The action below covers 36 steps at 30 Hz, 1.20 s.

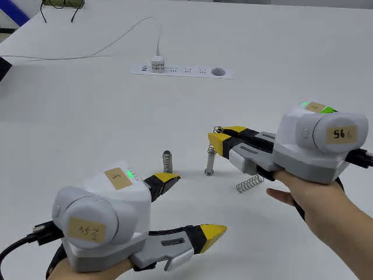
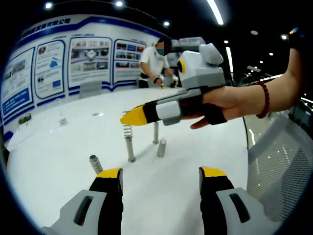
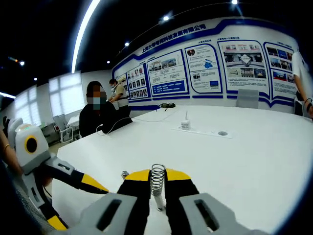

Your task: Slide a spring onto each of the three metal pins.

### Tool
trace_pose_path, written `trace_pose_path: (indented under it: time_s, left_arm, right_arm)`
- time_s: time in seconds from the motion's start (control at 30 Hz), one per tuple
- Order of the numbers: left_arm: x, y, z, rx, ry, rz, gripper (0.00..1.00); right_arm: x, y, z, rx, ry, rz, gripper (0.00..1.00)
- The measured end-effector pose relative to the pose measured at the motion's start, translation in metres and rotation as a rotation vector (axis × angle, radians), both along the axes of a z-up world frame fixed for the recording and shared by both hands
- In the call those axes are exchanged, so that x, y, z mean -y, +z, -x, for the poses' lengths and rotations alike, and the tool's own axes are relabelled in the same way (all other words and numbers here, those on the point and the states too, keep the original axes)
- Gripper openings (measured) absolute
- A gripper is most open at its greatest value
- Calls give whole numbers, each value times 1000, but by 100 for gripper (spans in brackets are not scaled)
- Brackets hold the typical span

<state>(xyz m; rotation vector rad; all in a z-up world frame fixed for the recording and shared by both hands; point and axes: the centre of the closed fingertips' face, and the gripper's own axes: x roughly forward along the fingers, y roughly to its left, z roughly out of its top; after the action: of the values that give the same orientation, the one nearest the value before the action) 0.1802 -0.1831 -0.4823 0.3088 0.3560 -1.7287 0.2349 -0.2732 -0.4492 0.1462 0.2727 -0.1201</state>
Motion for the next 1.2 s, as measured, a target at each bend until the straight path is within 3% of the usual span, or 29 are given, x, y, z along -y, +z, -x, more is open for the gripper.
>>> trace_pose_path:
  time_s: [0.2, 0.57, 0.87, 1.2]
  left_arm:
    - [1, 0, -1, -10, 6, 4, 63]
    - [1, 0, 0, -23, 10, 4, 62]
    - [1, 0, 2, -23, 4, 2, 61]
    - [1, 1, 2, -35, 13, 4, 59]
  right_arm:
    - [-4, -5, 0, -25, 12, 52, 12]
    - [-4, -14, -3, -53, 18, 80, 12]
    - [-8, -29, 0, -107, 37, 118, 12]
    - [-10, -44, 1, -158, 57, 112, 12]
